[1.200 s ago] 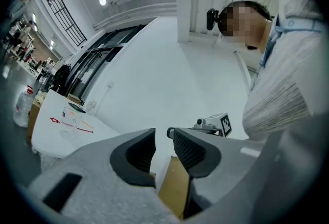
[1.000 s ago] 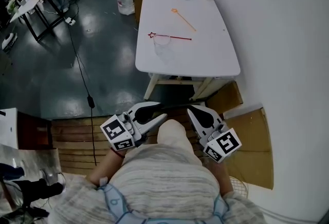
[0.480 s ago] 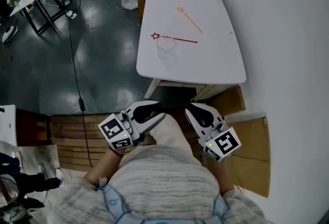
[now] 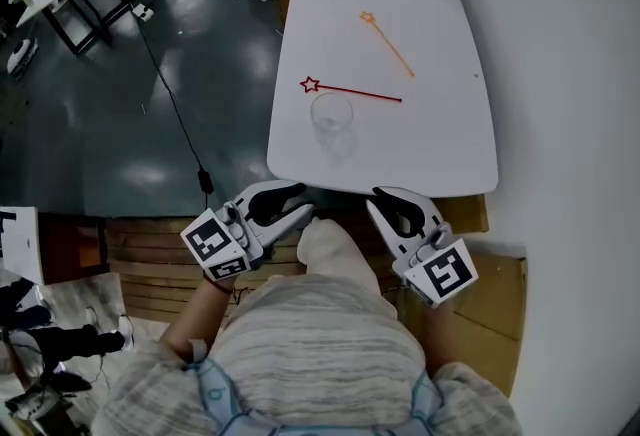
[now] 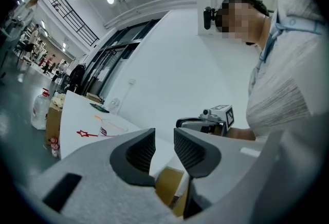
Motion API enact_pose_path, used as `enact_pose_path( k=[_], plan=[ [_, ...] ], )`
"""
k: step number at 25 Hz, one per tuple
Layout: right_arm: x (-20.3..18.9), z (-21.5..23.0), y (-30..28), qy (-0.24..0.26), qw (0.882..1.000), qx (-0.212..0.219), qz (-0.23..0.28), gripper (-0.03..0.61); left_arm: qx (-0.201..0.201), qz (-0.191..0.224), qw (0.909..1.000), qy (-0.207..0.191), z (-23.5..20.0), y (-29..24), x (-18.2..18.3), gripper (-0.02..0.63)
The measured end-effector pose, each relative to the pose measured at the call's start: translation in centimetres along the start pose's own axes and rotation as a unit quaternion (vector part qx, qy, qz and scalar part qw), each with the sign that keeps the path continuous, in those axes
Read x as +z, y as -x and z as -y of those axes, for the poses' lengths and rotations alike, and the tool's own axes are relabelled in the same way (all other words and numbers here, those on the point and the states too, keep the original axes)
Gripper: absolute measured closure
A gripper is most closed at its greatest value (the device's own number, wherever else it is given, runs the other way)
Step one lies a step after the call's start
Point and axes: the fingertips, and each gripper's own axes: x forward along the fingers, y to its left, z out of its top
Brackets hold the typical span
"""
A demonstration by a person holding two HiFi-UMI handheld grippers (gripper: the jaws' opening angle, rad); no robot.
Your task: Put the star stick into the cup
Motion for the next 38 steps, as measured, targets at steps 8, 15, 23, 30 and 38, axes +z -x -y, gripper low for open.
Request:
enact_pose_path(
  k=[8,15,23,30,38],
  plan=[
    [0.1,6.0,-3.8,-0.013,0.997,0.027,-0.071,0.566,0.005,-0.058,0.9981,0.019,-6.9,-2.4,2.2,0.494],
    [2.5,8.7,-5.8,0.021,0.993,0.050,-0.109,0.566,-0.016,-0.097,0.9952,-0.007,-7.6,-4.1,4.6,0.494],
    [3.8,12.5,-8.7,0.051,0.991,0.014,-0.122,0.561,-0.027,-0.090,0.9955,-0.003,-9.7,-4.1,6.2,0.494],
    [2.6,14.4,-12.3,0.094,0.979,0.000,-0.179,0.498,-0.050,-0.100,0.9937,-0.005,-11.7,-3.7,7.3,0.494],
    [0.0,15.6,-16.5,0.159,0.955,0.053,-0.244,0.497,-0.063,-0.107,0.9922,-0.008,-12.3,-3.3,7.4,0.494]
  ],
)
